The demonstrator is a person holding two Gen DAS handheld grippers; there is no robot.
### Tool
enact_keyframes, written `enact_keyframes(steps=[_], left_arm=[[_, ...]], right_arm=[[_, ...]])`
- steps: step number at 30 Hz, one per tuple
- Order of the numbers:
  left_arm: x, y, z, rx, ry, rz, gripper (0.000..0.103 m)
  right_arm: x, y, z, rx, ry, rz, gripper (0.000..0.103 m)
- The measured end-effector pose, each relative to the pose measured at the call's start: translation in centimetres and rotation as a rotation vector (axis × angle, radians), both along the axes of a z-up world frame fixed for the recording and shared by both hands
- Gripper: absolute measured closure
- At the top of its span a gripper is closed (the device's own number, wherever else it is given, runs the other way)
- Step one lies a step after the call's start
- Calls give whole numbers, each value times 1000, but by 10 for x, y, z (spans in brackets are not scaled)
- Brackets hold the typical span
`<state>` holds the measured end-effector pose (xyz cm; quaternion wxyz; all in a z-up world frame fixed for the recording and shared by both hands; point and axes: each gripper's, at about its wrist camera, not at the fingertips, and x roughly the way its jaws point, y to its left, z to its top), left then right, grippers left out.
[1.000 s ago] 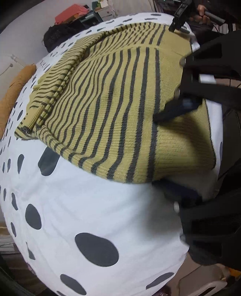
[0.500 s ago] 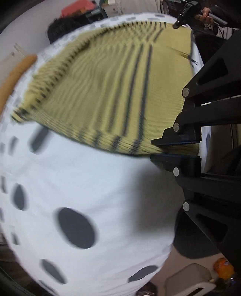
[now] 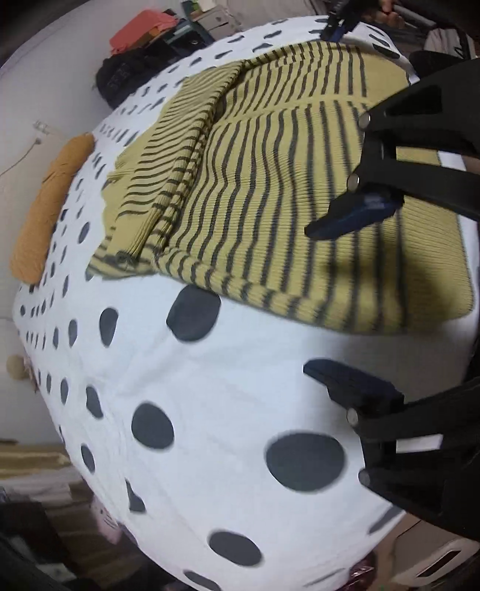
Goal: Fold large clothes
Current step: 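Lift the hem with both grippers and fold it toward the collar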
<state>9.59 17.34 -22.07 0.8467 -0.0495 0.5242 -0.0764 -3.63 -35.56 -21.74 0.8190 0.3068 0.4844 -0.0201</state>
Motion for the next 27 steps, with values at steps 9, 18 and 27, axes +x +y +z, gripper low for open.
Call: enact_keyframes(steps=[9, 18, 27], left_arm=[[-44, 8, -45, -10, 121, 66, 35], [-137, 10, -51, -303, 259, 235, 36], [-130, -66, -86, -394, 283, 183, 37]], right_arm=[[-29, -21, -27, 80, 126, -31, 64], [-129, 29, -39, 331, 87, -140, 41], [-91, 111, -91, 497, 81, -153, 40]])
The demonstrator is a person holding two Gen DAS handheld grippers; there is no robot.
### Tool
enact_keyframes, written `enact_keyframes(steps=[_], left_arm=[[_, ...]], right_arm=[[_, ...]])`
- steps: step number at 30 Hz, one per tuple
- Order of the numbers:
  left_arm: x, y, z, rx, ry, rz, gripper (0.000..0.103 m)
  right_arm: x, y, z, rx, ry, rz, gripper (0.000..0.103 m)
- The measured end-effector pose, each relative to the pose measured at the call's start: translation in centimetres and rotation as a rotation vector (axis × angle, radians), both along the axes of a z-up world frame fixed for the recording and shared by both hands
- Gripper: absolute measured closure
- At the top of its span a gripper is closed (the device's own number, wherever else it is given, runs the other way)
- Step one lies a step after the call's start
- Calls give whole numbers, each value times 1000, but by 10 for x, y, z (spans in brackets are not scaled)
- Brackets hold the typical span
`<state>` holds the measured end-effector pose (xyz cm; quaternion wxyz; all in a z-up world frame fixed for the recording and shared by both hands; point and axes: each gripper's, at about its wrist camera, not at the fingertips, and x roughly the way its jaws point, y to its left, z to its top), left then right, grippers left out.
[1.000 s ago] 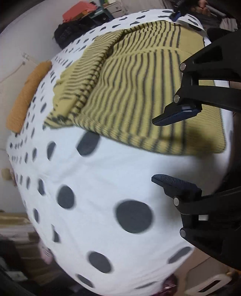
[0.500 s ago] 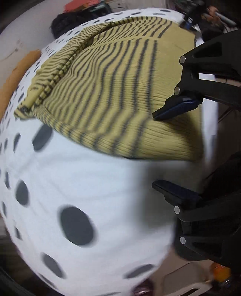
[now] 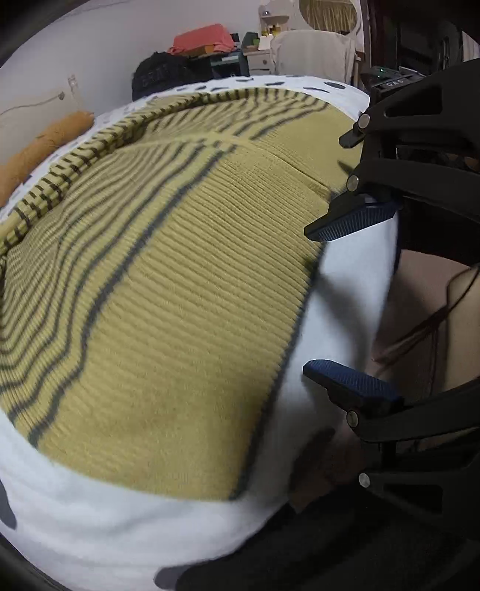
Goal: Fold large clothes
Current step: 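Lift the hem with both grippers and fold it toward the collar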
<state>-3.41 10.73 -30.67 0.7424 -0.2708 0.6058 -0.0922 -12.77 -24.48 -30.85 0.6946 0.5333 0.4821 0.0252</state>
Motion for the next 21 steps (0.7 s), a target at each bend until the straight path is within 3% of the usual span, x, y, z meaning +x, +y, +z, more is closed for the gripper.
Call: enact_keyframes(steps=[4, 7, 10, 12, 14, 16, 21], left_arm=[[24, -9, 8, 1, -102, 38, 37], [35, -8, -2, -3, -60, 56, 37], [30, -3, -6, -29, -55, 87, 37], [30, -1, -9, -23, -57, 84, 44], [25, 1, -13, -16, -46, 95, 62], [23, 12, -22, -29, -11, 106, 67], [17, 34, -33, -81, -4, 176, 65]], right_arm=[[12, 1, 16, 0, -100, -14, 43], [24, -2, 23, -21, -115, -5, 44], [21, -7, 12, 30, -87, -36, 44], [10, -13, 4, 42, -75, -71, 44], [5, -18, -3, 41, -67, -92, 45], [2, -25, -6, 56, -70, -108, 49], [7, -26, 0, 39, -83, -98, 49]])
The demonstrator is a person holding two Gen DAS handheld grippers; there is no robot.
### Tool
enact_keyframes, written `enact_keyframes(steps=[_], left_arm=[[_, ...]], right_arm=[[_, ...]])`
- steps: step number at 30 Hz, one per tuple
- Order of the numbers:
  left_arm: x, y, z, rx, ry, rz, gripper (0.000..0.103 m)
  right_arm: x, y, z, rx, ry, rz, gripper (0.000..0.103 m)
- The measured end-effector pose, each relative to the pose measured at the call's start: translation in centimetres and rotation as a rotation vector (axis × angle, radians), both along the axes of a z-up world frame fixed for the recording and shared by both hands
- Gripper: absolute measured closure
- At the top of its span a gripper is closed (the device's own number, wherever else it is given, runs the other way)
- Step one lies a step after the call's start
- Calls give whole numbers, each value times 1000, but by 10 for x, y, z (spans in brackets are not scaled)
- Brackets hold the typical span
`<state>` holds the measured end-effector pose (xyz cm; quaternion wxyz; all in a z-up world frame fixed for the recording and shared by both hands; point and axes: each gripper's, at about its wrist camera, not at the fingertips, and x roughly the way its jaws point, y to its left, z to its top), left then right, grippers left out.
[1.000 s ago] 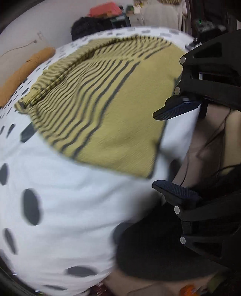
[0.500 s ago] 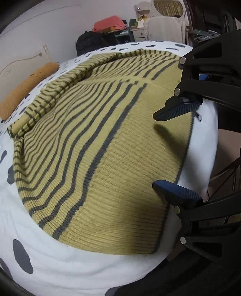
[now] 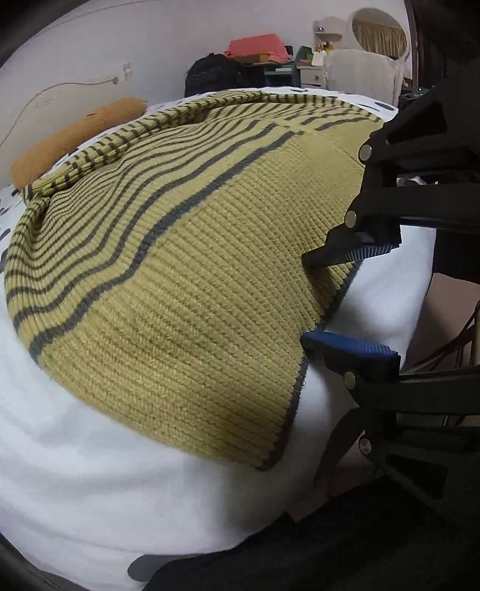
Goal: Fold large clothes
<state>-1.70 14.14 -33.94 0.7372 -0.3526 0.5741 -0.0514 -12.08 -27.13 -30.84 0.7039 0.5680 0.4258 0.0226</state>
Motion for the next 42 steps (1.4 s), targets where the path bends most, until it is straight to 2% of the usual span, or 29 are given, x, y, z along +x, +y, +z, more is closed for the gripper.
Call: enact_keyframes(steps=[3, 4, 5, 6, 8, 10, 12, 13, 14, 16, 18, 19, 24, 28, 31, 34, 38, 42], left_arm=[[-1, 0, 2, -9, 26, 5, 64], [-5, 0, 5, -3, 36, -1, 52], [-10, 3, 5, 7, 49, 2, 29], [-15, 5, 5, 15, 59, 15, 21], [-23, 12, 0, -2, 57, 61, 20], [-14, 17, -7, -67, 72, 81, 20], [-5, 24, -5, -125, 41, 130, 21], [2, 24, -1, -135, 21, 135, 28], [11, 22, 5, -124, 0, 121, 56], [28, 10, 18, -67, -22, 34, 90], [32, 3, 34, -11, -47, -3, 92], [30, 0, 47, 12, -82, -14, 93], [33, -9, 108, 82, -244, -43, 93], [66, -12, 146, 94, -344, -64, 93], [101, -12, 168, 106, -391, -68, 93], [155, -28, 193, 155, -453, -92, 93], [232, -55, 208, 247, -496, -134, 93], [325, -81, 211, 297, -506, -160, 93]], right_arm=[[5, 6, 3, -1, -5, 1, 50], [7, 8, 5, -4, -5, 6, 50], [8, 8, 7, -11, -5, 14, 50], [6, 5, 8, -14, -8, 19, 50], [8, 4, 11, -17, -16, 26, 50], [9, 6, 12, -30, -19, 36, 50], [13, 9, 13, -41, -18, 44, 50], [13, 10, 13, -44, -17, 45, 50], [14, 10, 14, -40, -22, 44, 50], [14, 10, 16, -44, -33, 41, 62], [17, 8, 20, -54, -47, 60, 85], [18, 7, 25, -64, -57, 64, 88], [25, 6, 74, -138, -167, 88, 91], [47, 4, 117, -204, -267, 118, 91], [77, -2, 150, -266, -331, 132, 91], [115, -11, 174, -331, -366, 150, 91], [193, -19, 201, -432, -395, 188, 92], [272, -33, 207, -477, -398, 195, 92]])
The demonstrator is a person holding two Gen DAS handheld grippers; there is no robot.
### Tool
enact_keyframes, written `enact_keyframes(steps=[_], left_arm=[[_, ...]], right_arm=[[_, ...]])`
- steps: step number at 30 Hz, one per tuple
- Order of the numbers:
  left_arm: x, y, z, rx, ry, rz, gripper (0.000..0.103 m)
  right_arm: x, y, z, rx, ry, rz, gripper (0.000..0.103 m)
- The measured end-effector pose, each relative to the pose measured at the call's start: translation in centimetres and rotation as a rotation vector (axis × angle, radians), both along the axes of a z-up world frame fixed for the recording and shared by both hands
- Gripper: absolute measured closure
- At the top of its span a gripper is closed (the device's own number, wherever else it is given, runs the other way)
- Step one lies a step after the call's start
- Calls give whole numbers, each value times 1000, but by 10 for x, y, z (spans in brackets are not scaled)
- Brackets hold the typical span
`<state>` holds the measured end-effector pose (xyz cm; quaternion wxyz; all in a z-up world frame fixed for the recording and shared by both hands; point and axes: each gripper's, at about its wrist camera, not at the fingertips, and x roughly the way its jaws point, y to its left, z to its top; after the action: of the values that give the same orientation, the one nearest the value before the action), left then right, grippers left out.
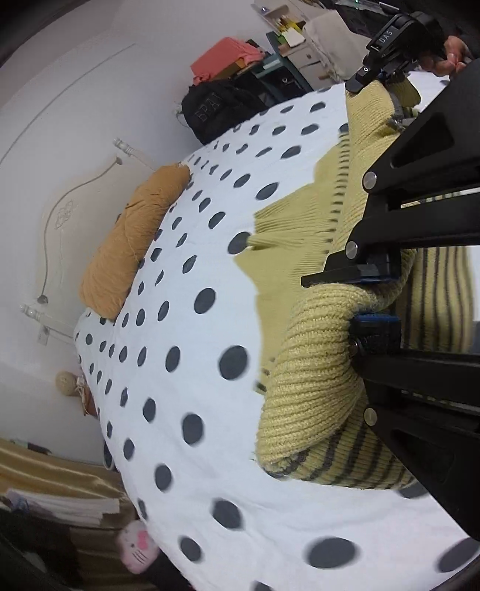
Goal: Fold large clothes
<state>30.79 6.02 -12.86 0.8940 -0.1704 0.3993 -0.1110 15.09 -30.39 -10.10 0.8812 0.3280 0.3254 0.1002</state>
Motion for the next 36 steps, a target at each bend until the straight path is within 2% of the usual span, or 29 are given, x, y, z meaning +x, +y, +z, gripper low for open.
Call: enact_keyframes(steps=[1, 3, 6, 11, 13, 15, 16, 19, 22, 23, 24, 27, 29, 30, 31, 32, 33, 34, 35, 36], left_arm=[[18, -7, -2, 10, 4, -3, 93], [57, -24, -13, 52, 23, -10, 93], [100, -45, -40, 108, 62, -31, 93], [144, -62, -92, 133, 154, -29, 91], [156, -65, -105, 156, 204, -28, 86], [166, -62, -110, 138, 249, -41, 86], [169, -57, -109, 102, 266, -41, 85], [168, -38, -93, -13, 273, -41, 82], [164, -26, -80, -39, 286, -44, 79], [162, -22, -76, -43, 289, -47, 78], [160, -18, -73, -53, 289, -53, 78], [154, -9, -65, -105, 303, -65, 74], [152, -7, -58, -94, 300, -73, 69], [151, -6, -53, -80, 286, -71, 64], [150, -6, -47, -60, 268, -64, 47], [149, -6, -40, -19, 232, -37, 36], [147, -5, -31, 25, 182, 2, 15], [145, -2, -24, 54, 133, 30, 11], [144, -1, -17, 84, 91, 45, 11], [147, 0, -15, 110, 96, 40, 11]], right_arm=[[25, -4, -2, -27, 15, 0, 92], [60, -14, -12, -20, 33, -7, 92], [105, -28, -35, -22, 79, -31, 92], [153, -43, -77, -50, 171, -74, 92], [168, -47, -87, -50, 221, -75, 89], [183, -51, -95, -59, 279, -60, 86], [187, -53, -94, -62, 292, -52, 85], [188, -60, -80, -63, 274, -46, 63], [176, -74, -53, -26, 233, -89, 45], [167, -81, -41, -24, 215, -124, 32], [160, -86, -31, -32, 197, -144, 27], [136, -98, -9, -88, 173, -171, 26], [114, -98, -2, -93, 160, -147, 26], [106, -95, -2, -79, 152, -113, 26], [98, -90, -3, -61, 149, -75, 26], [90, -83, -6, -27, 150, -27, 26], [87, -76, -12, 2, 153, 6, 26], [88, -69, -21, 39, 164, 39, 26], [92, -62, -34, 66, 191, 68, 27], [101, -55, -48, 56, 224, 75, 39]])
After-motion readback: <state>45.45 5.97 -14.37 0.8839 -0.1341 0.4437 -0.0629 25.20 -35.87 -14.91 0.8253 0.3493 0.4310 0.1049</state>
